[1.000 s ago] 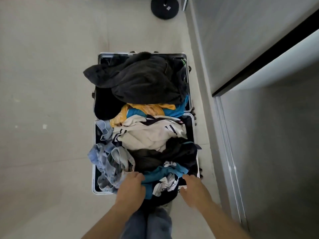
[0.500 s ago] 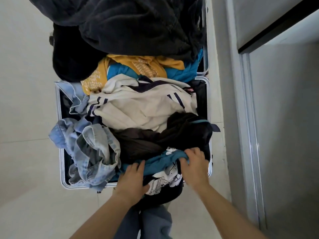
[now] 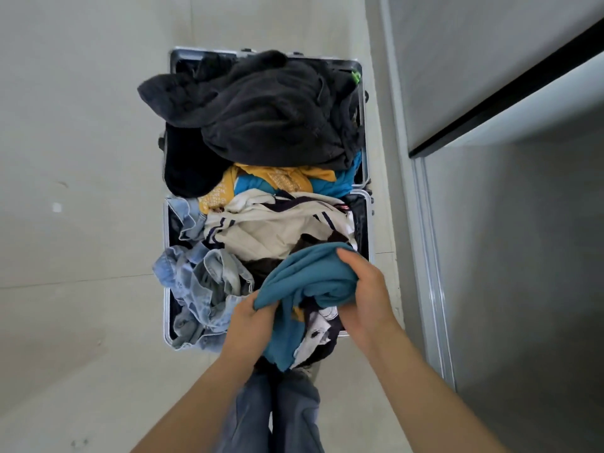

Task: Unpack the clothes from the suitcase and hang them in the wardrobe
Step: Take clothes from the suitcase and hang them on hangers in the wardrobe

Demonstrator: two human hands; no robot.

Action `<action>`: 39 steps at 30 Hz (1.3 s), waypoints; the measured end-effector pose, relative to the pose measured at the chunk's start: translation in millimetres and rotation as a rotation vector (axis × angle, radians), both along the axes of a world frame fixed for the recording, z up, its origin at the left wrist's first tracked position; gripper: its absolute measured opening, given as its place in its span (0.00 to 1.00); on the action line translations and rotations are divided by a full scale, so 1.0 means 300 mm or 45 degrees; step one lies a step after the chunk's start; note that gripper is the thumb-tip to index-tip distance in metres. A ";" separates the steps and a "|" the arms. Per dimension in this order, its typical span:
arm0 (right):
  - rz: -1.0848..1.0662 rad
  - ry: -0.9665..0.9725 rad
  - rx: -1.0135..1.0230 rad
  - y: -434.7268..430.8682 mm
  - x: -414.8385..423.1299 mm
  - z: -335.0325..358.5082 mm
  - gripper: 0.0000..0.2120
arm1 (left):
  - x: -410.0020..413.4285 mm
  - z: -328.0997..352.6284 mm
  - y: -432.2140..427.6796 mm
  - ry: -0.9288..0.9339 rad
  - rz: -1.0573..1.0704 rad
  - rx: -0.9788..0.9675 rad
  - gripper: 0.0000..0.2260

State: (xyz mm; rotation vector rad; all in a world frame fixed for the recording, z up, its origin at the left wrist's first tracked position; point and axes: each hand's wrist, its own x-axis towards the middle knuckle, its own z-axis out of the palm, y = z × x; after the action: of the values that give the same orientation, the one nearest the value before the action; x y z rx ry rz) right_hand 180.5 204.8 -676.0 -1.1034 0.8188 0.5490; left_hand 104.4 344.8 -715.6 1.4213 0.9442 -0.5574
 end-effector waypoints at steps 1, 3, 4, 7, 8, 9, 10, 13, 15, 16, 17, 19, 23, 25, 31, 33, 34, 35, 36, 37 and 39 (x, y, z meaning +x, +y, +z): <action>-0.031 -0.007 0.061 0.004 0.021 0.065 0.15 | 0.018 0.092 0.001 -0.008 0.113 -0.088 0.08; -0.053 -0.030 0.160 0.012 0.064 0.181 0.20 | 0.061 0.259 0.004 -0.048 0.277 -0.233 0.05; -0.050 -0.045 0.204 0.016 0.084 0.239 0.20 | 0.085 0.341 0.005 -0.076 0.342 -0.317 0.05; -0.006 -0.127 0.305 0.027 0.124 0.458 0.17 | 0.144 0.601 0.026 -0.184 0.438 -0.544 0.07; -0.002 -0.167 0.338 0.025 0.132 0.511 0.17 | 0.161 0.668 0.030 -0.194 0.445 -0.592 0.07; -0.002 -0.214 0.364 0.020 0.142 0.572 0.19 | 0.181 0.740 0.039 -0.205 0.430 -0.627 0.08; 0.015 -0.275 0.379 0.016 0.153 0.654 0.21 | 0.200 0.836 0.052 -0.237 0.416 -0.656 0.13; 0.085 -0.371 0.367 0.009 0.160 0.896 0.25 | 0.234 1.111 0.084 -0.363 0.301 -0.709 0.18; 0.158 -0.411 0.296 0.005 0.158 1.061 0.25 | 0.253 1.285 0.107 -0.431 0.168 -0.658 0.12; 0.181 -0.444 0.253 0.003 0.162 1.134 0.25 | 0.261 1.360 0.120 -0.456 0.102 -0.608 0.09; 0.214 -0.499 0.214 -0.001 0.166 1.211 0.26 | 0.265 1.432 0.134 -0.482 0.053 -0.555 0.08; 0.316 -0.619 0.067 -0.016 0.177 1.368 0.27 | 0.266 1.580 0.159 -0.553 -0.012 -0.482 0.08; 0.763 -0.856 -0.720 -0.062 0.193 1.598 0.15 | 0.260 1.858 0.193 -0.740 -0.110 -0.410 0.09; 0.850 -0.950 -1.059 -0.067 0.198 1.657 0.06 | 0.256 1.957 0.207 -0.818 -0.209 -0.379 0.09; 0.599 -0.963 -1.114 -0.081 0.199 1.767 0.11 | 0.252 2.131 0.254 -0.907 -0.292 -0.194 0.15; 0.465 -0.907 -0.837 -0.078 0.192 1.813 0.09 | 0.260 2.160 0.282 -0.941 -0.311 -0.059 0.16; 0.428 -0.897 -0.744 -0.076 0.190 1.838 0.08 | 0.261 2.172 0.297 -0.960 -0.319 0.027 0.16; 0.428 -0.906 -0.719 -0.076 0.190 1.862 0.08 | 0.265 2.176 0.317 -0.981 -0.319 0.107 0.15; 0.435 -0.926 -0.725 -0.076 0.190 1.890 0.08 | 0.273 2.178 0.337 -1.007 -0.303 0.172 0.14; 0.440 -0.945 -0.733 -0.073 0.187 1.917 0.08 | 0.279 2.174 0.358 -1.031 -0.281 0.218 0.13; 0.453 -0.974 -0.682 -0.064 0.177 1.983 0.08 | 0.287 2.163 0.386 -1.073 -0.199 0.320 0.12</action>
State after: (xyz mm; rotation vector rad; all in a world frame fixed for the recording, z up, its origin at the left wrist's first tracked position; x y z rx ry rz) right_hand 233.7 185.5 -80.9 -1.8130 0.0808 0.1503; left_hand 190.5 460.6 -66.6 1.7456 0.2271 0.0828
